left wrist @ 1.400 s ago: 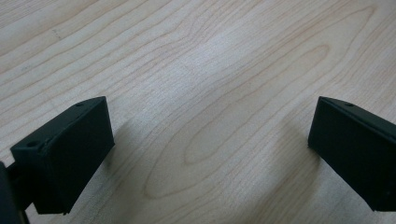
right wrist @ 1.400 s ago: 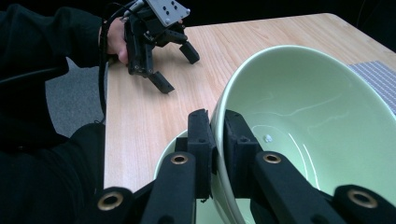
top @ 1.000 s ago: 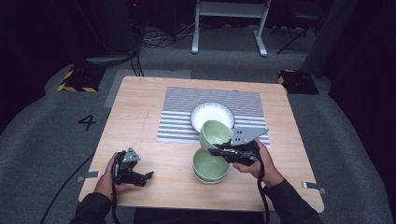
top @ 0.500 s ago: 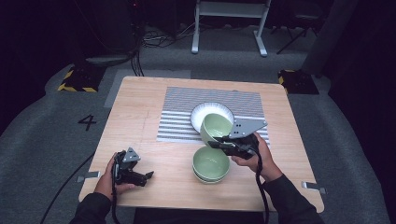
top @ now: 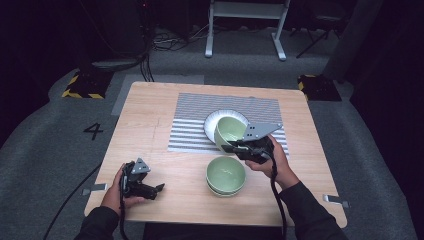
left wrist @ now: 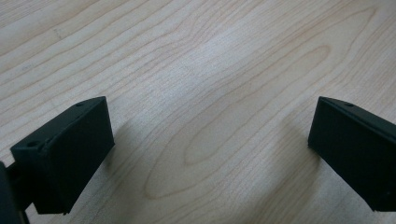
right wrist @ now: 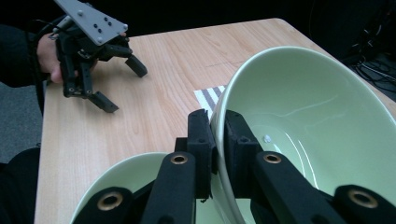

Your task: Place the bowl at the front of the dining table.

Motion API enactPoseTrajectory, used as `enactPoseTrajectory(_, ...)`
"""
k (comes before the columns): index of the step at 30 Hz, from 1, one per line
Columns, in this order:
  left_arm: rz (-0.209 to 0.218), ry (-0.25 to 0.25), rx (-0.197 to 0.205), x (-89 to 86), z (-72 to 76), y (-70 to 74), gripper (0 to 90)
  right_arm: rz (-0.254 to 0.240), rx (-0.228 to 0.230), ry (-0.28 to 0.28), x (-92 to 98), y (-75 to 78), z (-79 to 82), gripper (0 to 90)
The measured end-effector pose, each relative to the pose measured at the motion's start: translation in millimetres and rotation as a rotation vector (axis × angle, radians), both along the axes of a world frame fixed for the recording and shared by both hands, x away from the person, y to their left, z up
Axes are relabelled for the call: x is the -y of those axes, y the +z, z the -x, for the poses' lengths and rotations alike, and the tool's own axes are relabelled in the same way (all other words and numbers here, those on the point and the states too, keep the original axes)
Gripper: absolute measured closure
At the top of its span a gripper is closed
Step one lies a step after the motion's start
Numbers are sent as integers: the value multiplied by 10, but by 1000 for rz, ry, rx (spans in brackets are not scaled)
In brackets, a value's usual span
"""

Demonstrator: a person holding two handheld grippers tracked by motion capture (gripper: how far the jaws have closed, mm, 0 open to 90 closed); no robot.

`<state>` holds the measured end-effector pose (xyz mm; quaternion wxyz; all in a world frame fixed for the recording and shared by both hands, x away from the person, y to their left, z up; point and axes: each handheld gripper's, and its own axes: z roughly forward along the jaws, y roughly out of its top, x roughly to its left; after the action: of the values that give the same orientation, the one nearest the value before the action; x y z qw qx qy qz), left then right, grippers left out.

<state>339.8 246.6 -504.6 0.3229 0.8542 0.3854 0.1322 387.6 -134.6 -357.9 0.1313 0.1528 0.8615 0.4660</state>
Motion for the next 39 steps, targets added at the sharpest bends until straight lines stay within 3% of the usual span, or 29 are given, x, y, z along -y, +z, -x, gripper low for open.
enactPoseTrajectory(12, 0, 0, 0, 0, 0, 0, 1, -4, -17, -40, -18, -40, -179, 826)
enactPoseTrajectory(39, -3, 5, 2, 2, 4, 1, 2, 44, -30, -120, -122, -144, -544, 826)
